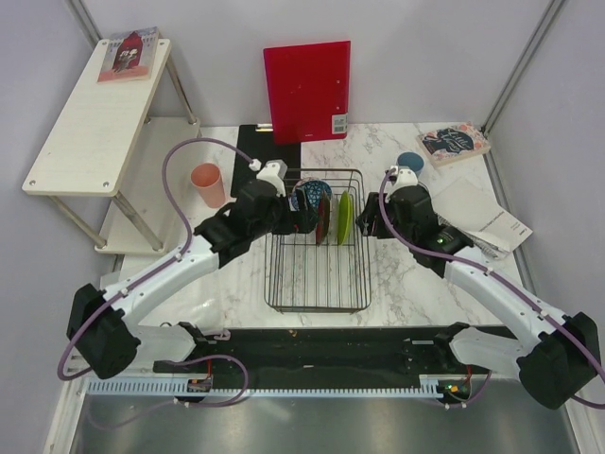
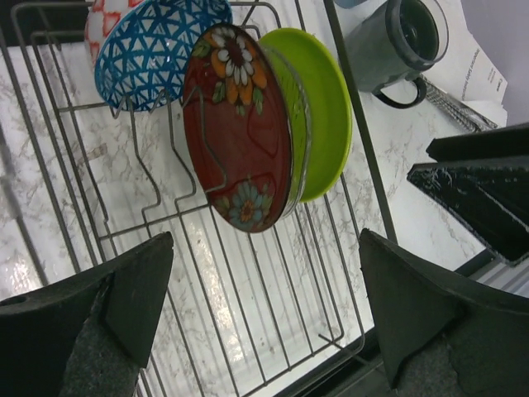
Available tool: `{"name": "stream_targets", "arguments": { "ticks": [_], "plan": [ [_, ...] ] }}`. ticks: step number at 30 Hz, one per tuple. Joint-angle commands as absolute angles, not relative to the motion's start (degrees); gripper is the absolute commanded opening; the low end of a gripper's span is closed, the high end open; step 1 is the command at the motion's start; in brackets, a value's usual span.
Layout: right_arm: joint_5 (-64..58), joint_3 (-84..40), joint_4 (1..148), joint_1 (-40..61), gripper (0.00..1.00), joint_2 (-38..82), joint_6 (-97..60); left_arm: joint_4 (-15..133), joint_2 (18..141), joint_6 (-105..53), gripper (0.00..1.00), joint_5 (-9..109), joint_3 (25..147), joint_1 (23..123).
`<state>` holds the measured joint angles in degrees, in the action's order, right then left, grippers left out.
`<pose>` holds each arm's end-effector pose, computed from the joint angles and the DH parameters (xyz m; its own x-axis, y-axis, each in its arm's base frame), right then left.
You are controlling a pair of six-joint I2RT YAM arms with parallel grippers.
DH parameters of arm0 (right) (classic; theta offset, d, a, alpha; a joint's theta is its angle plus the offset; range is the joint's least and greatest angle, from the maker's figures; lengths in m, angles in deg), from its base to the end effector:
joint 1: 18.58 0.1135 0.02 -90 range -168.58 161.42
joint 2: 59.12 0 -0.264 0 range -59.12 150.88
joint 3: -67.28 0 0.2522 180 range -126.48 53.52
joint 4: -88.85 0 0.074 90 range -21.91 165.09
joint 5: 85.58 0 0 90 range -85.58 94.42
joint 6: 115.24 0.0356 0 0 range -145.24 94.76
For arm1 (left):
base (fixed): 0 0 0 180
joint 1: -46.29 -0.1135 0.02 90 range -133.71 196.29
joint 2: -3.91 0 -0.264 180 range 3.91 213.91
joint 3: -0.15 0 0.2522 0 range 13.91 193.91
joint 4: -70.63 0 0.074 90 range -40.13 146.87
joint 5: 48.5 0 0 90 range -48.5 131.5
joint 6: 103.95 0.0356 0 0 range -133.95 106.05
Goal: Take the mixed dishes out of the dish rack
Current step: Pick up the plate from the dish rack.
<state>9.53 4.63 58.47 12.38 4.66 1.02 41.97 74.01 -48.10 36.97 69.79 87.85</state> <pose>0.2150 0.1253 0.2882 -0.5998 0.1541 -0.7852 -0.2028 0.9200 0.3355 0.2099 -0.1823 0.3064 -0.6436 -0.1773 -0.7445 0.3002 0.8364 -0.4586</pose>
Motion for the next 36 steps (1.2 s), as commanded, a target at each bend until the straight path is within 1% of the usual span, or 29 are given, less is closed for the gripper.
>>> {"name": "stream_targets", "arguments": {
  "ticks": [1,6,9,10,12,14,17,25,36],
  "plan": [
    [11.36,3.77,63.05,13.06,0.60,5.90,-0.63,39.29,78.70,-46.64,0.99,36.93,75.35,87.94],
    [16.36,-1.93,60.07,15.34,0.57,10.56,-1.69,39.29,76.60,-49.19,0.99,34.92,72.89,88.21],
    [26.28,-8.16,54.01,19.82,0.54,15.74,-3.35,39.38,73.52,-49.89,0.99,32.73,69.21,88.21],
    [33.62,-9.83,52.17,21.22,0.53,16.89,-3.79,39.38,72.56,-50.07,0.99,32.37,68.50,88.21],
    [39.90,-14.58,47.07,25.44,0.53,19.70,-3.97,39.47,70.54,-50.51,0.99,31.67,66.31,88.21],
    [45.87,-17.74,43.56,28.43,0.54,21.11,-3.45,39.73,69.39,-50.77,0.99,31.40,64.98,88.21],
    [49.76,-20.39,39.77,29.85,0.55,23.75,-1.96,39.73,67.98,-51.04,0.99,31.31,63.13,88.21],
    [50.66,-21.98,37.38,30.02,0.55,28.24,-0.02,39.73,65.78,-51.39,0.99,32.10,60.94,88.21],
    [48.02,-21.28,40.11,30.03,0.54,30.08,0.68,39.99,63.67,-52.88,0.99,33.51,57.86,88.30]
  ]
}}
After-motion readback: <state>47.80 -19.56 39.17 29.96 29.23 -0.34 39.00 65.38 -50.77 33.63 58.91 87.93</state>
